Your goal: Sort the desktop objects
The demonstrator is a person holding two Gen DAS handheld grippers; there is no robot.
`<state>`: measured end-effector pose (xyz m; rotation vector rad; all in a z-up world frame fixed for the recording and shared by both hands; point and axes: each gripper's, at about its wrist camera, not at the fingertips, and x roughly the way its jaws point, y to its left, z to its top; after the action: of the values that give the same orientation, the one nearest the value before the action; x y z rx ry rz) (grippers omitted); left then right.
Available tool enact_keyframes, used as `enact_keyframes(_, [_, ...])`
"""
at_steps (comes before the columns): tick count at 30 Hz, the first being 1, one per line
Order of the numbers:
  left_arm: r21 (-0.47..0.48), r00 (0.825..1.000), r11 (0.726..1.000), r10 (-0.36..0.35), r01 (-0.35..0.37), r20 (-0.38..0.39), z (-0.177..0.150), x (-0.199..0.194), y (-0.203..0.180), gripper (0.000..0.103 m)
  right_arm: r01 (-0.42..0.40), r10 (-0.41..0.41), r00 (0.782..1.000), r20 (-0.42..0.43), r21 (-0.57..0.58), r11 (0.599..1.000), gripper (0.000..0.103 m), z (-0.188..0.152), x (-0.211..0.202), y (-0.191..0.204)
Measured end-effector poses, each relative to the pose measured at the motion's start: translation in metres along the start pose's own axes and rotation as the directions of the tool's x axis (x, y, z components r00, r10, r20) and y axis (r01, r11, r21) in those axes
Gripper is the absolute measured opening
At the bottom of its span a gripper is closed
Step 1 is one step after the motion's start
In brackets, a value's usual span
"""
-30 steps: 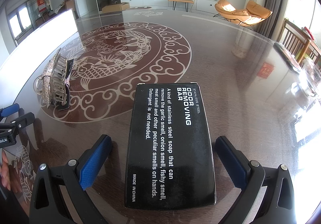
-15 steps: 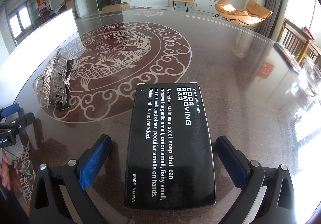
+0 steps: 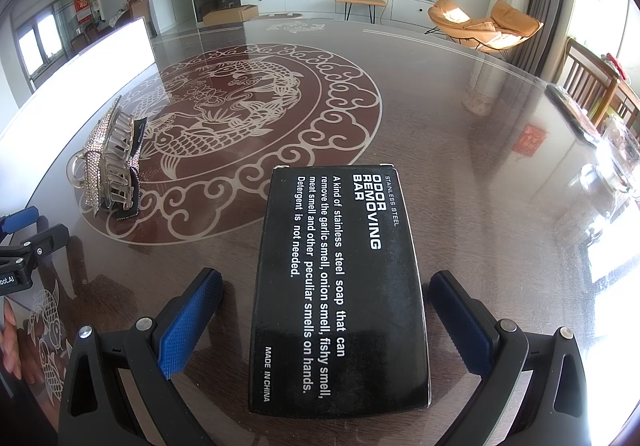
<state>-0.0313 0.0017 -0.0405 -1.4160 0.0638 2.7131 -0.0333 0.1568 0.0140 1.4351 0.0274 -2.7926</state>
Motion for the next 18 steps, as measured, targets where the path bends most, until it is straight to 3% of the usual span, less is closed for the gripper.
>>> enact_keyframes(6, [-0.028, 1.000, 0.999, -0.019, 0.020, 0.020, 0.001, -0.004, 0.004, 0.103, 0.000, 0.000, 1.000, 0.000, 0.000, 1.000, 0.103, 0.000, 0.000, 0.000])
enact_keyframes(8, [-0.072, 0.993, 0.990, -0.116, 0.118, 0.033, -0.002, -0.011, 0.009, 0.103, 0.000, 0.000, 1.000, 0.000, 0.000, 1.000, 0.103, 0.000, 0.000, 0.000])
enact_keyframes(10, [-0.099, 0.972, 0.968, -0.226, 0.232, 0.070, -0.003, -0.021, 0.011, 0.103, 0.000, 0.000, 1.000, 0.000, 0.000, 1.000, 0.103, 0.000, 0.000, 0.000])
enact_keyframes(12, [-0.100, 0.950, 0.949, -0.287, 0.299, 0.121, -0.002, -0.034, 0.008, 0.103, 0.000, 0.000, 1.000, 0.000, 0.000, 1.000, 0.103, 0.000, 0.000, 0.000])
enact_keyframes(15, [-0.084, 0.950, 0.955, -0.271, 0.286, 0.157, 0.006, -0.039, -0.002, 0.103, 0.000, 0.000, 1.000, 0.000, 0.000, 1.000, 0.103, 0.000, 0.000, 0.000])
enact_keyframes(18, [-0.063, 0.958, 0.959, -0.267, 0.275, 0.107, 0.017, -0.027, -0.021, 0.103, 0.000, 0.000, 1.000, 0.000, 0.000, 1.000, 0.103, 0.000, 0.000, 0.000])
